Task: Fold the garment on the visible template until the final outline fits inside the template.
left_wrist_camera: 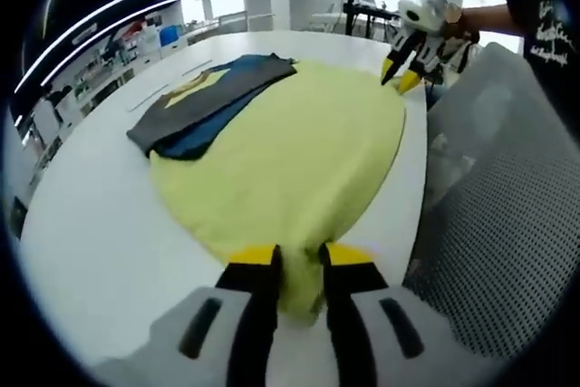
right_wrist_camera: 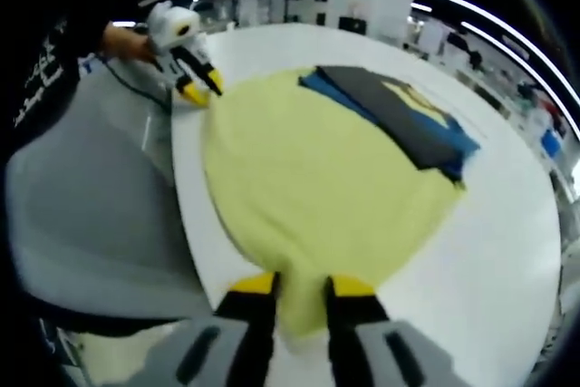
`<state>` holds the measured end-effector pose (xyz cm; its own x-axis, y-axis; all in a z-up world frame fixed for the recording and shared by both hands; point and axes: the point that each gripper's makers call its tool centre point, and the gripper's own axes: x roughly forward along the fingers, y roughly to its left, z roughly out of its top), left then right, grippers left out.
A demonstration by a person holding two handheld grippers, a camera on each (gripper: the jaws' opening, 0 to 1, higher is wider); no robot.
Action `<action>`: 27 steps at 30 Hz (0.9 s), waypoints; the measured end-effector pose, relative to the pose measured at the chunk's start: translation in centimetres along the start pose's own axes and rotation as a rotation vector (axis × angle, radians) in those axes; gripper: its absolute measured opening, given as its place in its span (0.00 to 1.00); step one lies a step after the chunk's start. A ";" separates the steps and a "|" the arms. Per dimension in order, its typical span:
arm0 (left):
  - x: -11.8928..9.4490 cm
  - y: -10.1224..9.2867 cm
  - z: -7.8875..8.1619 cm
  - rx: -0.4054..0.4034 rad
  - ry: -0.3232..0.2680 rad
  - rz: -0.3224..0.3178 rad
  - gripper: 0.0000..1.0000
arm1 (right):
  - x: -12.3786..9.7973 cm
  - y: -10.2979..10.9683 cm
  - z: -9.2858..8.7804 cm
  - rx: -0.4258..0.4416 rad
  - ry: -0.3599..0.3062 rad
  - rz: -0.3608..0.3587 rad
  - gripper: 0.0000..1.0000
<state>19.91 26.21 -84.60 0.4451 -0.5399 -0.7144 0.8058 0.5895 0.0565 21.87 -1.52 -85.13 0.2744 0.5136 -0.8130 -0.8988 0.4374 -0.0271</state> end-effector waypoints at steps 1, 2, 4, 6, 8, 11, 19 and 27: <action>0.0 0.0 0.1 0.014 0.004 0.005 0.12 | 0.0 -0.2 0.0 0.003 0.000 -0.005 0.12; 0.0 0.1 0.1 0.023 0.008 0.010 0.08 | 0.0 -0.4 0.0 0.005 0.000 -0.011 0.10; -0.2 0.6 0.0 0.050 0.023 0.030 0.04 | 0.1 -1.0 -0.1 0.013 0.002 -0.028 0.04; -0.2 0.7 0.0 0.022 0.026 0.029 0.02 | 0.1 -1.3 0.0 0.022 0.003 -0.034 0.00; -0.3 1.0 0.2 0.003 0.023 0.041 0.01 | 0.0 -1.5 0.0 0.035 0.004 -0.035 0.00; -0.7 0.8 0.6 -0.014 0.018 0.039 0.00 | -0.1 -1.4 0.0 0.039 0.004 -0.035 0.00; -1.4 0.3 1.1 -0.041 0.010 0.024 0.00 | -1.3 -1.1 0.4 0.070 -0.022 -0.048 0.00; -3.0 -0.2 1.2 -0.081 0.015 0.022 0.00 | -2.8 0.4 1.0 0.102 -0.049 -0.038 0.00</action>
<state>18.88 27.04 -81.62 0.4557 -0.5178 -0.7240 0.7614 0.6481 0.0157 21.05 -2.09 -82.27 0.3258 0.5296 -0.7832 -0.8490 0.5284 0.0041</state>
